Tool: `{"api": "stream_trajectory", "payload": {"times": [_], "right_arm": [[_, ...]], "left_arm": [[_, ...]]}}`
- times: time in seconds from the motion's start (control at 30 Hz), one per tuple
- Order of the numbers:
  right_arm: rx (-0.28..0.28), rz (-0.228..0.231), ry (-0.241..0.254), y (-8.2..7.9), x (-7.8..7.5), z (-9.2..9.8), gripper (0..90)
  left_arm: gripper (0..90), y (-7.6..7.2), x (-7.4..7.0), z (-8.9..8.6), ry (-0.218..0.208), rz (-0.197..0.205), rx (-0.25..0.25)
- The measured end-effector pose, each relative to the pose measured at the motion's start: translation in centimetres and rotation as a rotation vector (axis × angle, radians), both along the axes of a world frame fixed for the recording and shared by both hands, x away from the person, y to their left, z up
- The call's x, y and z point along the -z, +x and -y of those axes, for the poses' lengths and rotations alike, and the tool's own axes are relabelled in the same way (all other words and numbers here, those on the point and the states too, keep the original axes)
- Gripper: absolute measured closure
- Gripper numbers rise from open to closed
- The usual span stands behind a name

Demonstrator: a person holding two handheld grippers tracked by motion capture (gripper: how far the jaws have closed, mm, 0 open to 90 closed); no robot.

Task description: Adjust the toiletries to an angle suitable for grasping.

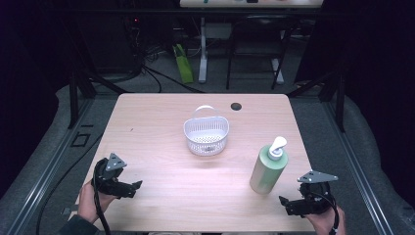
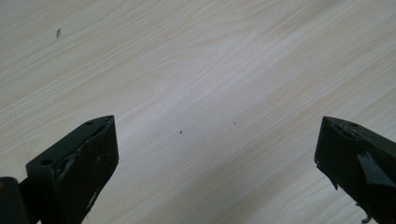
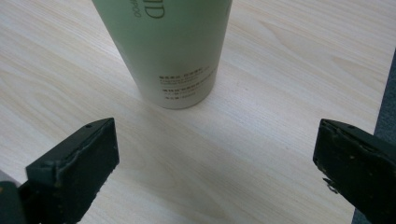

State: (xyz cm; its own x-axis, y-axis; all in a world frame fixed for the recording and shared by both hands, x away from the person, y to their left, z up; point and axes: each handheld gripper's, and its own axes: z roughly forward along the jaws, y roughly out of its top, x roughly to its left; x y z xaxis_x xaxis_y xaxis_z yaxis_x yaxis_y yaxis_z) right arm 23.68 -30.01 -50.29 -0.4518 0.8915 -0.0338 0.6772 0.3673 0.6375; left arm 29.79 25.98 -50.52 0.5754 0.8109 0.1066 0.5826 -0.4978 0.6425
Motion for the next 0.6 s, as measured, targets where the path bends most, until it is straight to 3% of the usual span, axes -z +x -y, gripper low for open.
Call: {"api": "stream_trajectory", "payload": {"times": [0.33, 0.6], "right_arm": [[-0.019, 0.024, 0.029, 0.4, -0.3, -0.6, 0.0], [-0.063, 0.108, 0.056, 0.7, -1.1, -1.4, 0.2]], "left_arm": [[0.0, 0.2, 0.3, -0.1, 0.014, -0.021, -0.001], [0.0, 0.3, 0.5, 0.1, 0.015, -0.021, 0.006]]}}
